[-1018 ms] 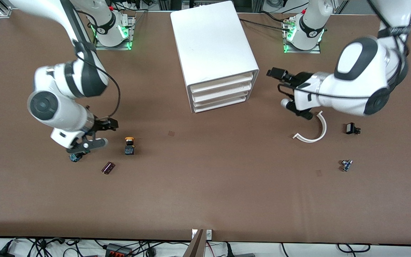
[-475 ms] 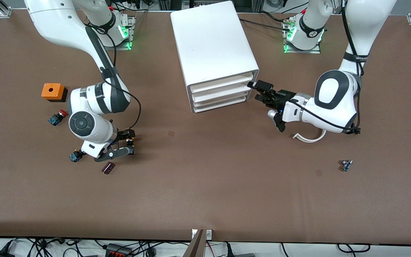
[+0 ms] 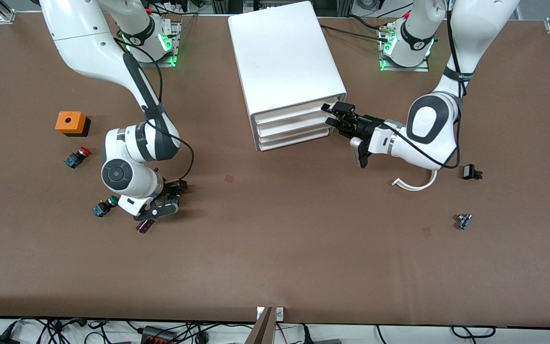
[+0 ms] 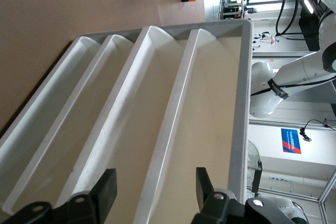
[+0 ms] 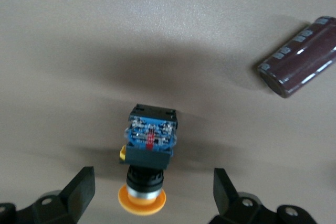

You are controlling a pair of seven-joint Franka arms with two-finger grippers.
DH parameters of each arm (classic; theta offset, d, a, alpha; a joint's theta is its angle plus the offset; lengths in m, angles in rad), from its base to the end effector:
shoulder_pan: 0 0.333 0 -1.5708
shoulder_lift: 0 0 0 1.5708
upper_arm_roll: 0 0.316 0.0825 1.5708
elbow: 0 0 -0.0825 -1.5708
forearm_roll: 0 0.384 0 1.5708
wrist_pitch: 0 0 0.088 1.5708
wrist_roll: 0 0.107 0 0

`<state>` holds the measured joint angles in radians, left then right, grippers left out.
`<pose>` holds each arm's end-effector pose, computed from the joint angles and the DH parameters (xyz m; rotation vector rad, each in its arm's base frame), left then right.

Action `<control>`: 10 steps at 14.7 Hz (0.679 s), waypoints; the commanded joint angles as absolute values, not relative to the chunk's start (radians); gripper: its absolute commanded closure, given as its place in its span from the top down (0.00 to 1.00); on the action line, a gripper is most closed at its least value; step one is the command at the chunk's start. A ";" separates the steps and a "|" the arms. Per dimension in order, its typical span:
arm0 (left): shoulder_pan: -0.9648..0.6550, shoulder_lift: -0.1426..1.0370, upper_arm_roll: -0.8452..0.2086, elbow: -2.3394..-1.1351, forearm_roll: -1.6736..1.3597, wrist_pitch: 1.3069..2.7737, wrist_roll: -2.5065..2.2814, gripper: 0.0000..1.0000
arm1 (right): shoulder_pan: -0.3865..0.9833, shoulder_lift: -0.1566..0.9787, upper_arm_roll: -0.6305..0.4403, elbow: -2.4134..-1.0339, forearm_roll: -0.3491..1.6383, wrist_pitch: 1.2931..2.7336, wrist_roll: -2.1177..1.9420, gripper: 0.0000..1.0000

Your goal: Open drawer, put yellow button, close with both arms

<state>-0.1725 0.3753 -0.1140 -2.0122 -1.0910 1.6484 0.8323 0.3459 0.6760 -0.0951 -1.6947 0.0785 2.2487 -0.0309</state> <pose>0.5017 -0.2382 0.2768 1.8540 -0.5456 -0.3977 0.6408 0.1722 0.1947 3.0972 0.3830 -0.1829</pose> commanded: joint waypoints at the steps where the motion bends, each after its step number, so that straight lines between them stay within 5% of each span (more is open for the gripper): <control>1: -0.178 0.371 -0.130 -2.065 -1.141 1.692 0.914 0.61 | 0.350 0.701 -0.100 -1.671 0.095 2.260 -0.026 1.00; 3: -0.179 0.373 -0.144 -2.066 -1.143 1.693 0.925 0.50 | 0.350 0.709 -0.100 -1.671 0.097 2.260 -0.026 0.99; 6: -0.183 0.379 -0.149 -2.066 -1.141 1.692 0.925 0.16 | 0.350 0.715 -0.100 -1.669 0.104 2.260 0.004 0.85; 10: -0.184 0.390 -0.149 -2.046 -1.140 1.692 0.923 0.00 | 0.351 0.716 -0.100 -1.667 0.101 2.260 0.006 0.39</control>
